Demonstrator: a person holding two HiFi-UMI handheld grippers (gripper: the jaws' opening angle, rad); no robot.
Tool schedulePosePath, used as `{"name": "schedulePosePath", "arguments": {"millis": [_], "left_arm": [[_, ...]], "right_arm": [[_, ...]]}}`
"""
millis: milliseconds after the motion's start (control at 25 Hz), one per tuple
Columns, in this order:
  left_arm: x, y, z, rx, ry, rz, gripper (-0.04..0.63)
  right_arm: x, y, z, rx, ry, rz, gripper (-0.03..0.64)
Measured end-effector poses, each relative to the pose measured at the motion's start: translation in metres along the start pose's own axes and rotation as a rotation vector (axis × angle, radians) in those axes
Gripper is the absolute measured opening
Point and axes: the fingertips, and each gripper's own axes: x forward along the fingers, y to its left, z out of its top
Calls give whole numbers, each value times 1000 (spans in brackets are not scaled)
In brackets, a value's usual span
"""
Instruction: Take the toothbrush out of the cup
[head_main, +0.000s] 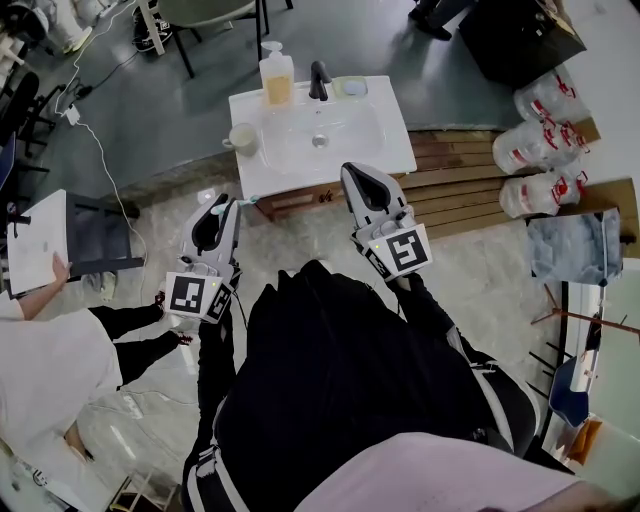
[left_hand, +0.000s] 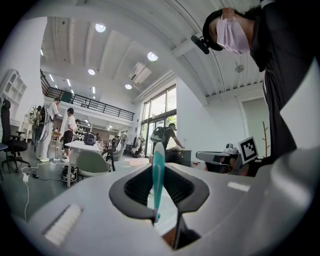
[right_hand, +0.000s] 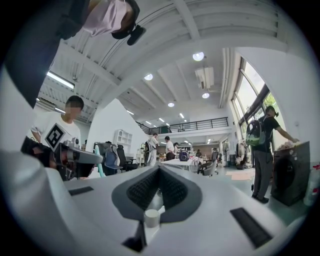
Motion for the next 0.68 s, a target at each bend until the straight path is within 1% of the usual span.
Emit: {"name": "schedulePosePath", "arguments": {"millis": [440,680], "left_arm": [[2,3,1,-1,-2,-1,67],[2,4,0,-1,-3,4,67]], "right_arm": [[3,-2,4,6,-18,-10,0],[1,-3,-4,17,23,-18,0]]}}
